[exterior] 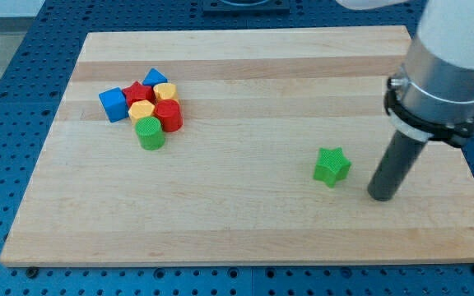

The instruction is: Push the green star to the center of the board

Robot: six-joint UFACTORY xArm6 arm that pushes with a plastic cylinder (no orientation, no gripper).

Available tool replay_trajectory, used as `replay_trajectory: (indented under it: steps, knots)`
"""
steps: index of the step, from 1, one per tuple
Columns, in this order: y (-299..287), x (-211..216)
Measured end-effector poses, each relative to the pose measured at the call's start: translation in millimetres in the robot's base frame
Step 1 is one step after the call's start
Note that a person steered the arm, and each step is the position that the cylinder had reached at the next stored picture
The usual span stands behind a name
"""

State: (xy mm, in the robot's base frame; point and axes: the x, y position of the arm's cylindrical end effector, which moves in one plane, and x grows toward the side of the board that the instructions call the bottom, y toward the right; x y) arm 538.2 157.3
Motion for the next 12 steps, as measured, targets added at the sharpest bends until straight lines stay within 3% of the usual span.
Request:
replay_trajectory:
  steps: [3, 6, 7, 9, 10, 12]
  knots:
    - [-61, -11]
    - [-83, -104]
    - [-80, -95]
    - [-47, -31]
    - [-33, -80]
    - [-33, -102]
